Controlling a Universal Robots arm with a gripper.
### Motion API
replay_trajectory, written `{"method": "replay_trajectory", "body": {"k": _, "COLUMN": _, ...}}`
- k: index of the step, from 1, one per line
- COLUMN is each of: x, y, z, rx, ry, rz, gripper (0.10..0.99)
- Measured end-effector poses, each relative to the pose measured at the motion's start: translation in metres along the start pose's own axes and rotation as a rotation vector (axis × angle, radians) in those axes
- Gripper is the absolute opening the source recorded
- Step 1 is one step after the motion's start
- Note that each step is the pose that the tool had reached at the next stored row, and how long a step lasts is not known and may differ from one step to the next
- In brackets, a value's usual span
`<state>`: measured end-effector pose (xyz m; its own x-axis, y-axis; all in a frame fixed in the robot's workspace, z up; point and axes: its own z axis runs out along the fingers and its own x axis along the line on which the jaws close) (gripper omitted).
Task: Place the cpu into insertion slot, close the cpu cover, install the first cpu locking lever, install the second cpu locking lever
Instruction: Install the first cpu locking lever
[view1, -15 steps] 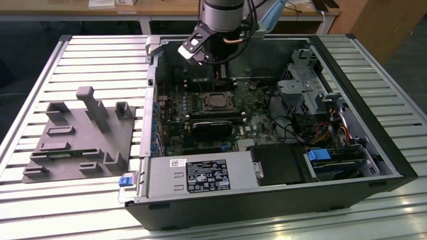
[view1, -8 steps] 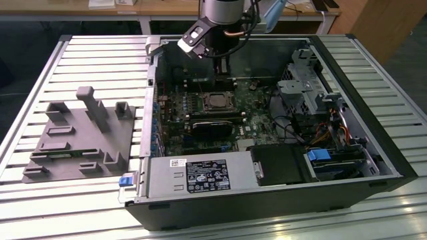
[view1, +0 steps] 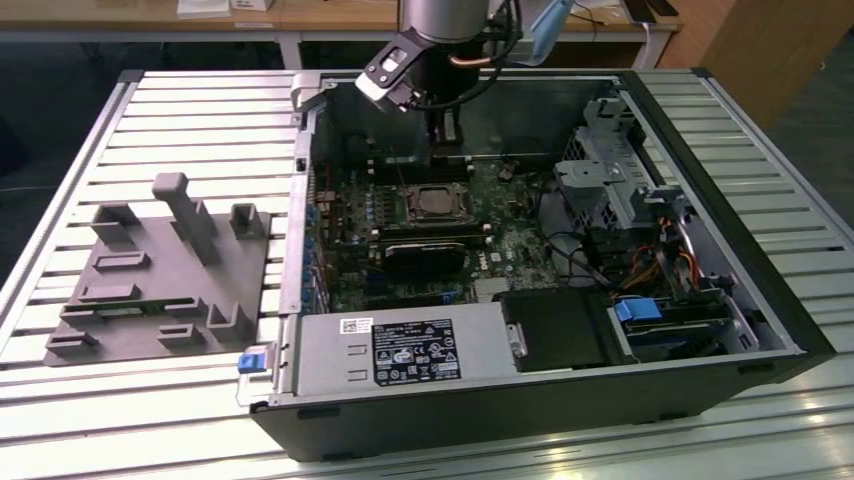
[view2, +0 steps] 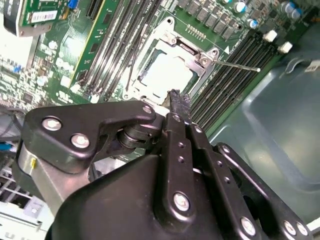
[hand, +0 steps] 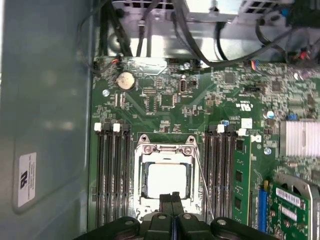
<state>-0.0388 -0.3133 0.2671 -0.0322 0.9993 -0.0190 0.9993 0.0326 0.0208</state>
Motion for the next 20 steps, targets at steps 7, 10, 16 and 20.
{"method": "replay_trajectory", "body": {"k": 7, "x": 0.0000, "y": 0.0000, "z": 0.0001, "rx": -0.002, "ry": 0.0023, "rz": -0.127, "gripper": 0.106}}
{"method": "replay_trajectory", "body": {"k": 10, "x": 0.0000, "y": 0.0000, "z": 0.0002, "rx": -0.003, "ry": 0.0032, "rz": -0.174, "gripper": 0.106}}
{"method": "replay_trajectory", "body": {"k": 16, "x": 0.0000, "y": -0.0003, "z": 0.0001, "rx": -0.004, "ry": 0.0042, "rz": -0.222, "gripper": 0.106}}
{"method": "replay_trajectory", "body": {"k": 20, "x": 0.0000, "y": -0.0006, "z": 0.0002, "rx": -0.004, "ry": 0.0044, "rz": -0.230, "gripper": 0.106}}
